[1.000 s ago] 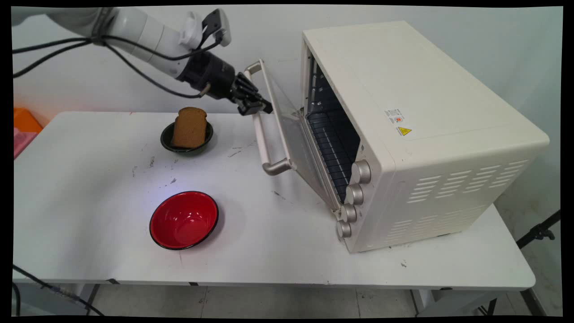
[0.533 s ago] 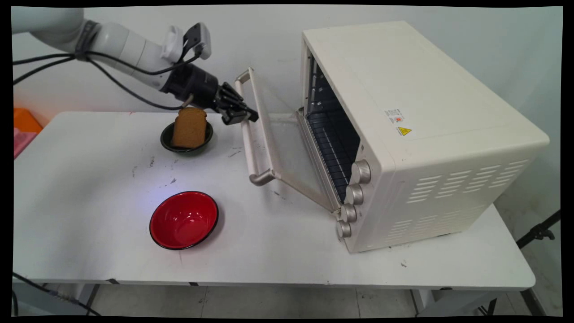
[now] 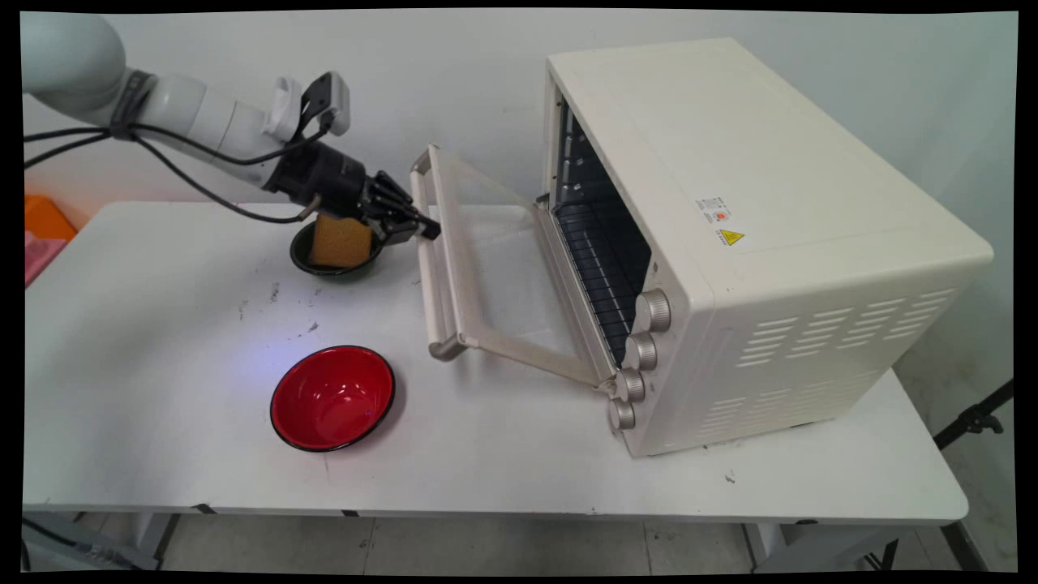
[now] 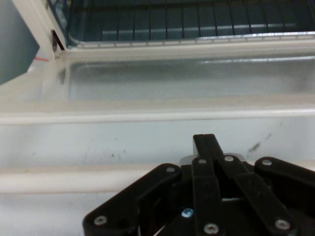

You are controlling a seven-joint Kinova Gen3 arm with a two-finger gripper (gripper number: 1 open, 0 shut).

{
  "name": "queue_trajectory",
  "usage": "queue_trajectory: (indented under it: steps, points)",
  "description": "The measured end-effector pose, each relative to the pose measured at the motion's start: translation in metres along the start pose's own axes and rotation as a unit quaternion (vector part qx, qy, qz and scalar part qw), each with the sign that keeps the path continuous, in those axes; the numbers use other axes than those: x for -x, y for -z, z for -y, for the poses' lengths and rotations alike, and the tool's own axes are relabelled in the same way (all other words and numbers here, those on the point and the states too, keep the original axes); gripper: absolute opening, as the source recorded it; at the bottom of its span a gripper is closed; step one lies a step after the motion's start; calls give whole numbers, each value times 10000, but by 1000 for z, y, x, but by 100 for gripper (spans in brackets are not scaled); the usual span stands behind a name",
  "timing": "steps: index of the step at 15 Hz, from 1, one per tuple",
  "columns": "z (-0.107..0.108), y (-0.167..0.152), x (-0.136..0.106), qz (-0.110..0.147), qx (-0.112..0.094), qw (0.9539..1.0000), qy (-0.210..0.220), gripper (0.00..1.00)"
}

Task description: Open the oven

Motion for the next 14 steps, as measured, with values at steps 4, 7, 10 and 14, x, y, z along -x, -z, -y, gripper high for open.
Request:
queue_trajectory:
  steps: [4, 7, 10, 14]
  points:
    - [2, 1, 25, 39, 34, 10000, 19, 0]
    - [3, -3, 38, 70, 75, 9999, 11, 0]
    - [3, -7, 51, 93, 116, 9999, 3, 0]
    - [3, -9, 66, 105, 166, 9998, -6, 0]
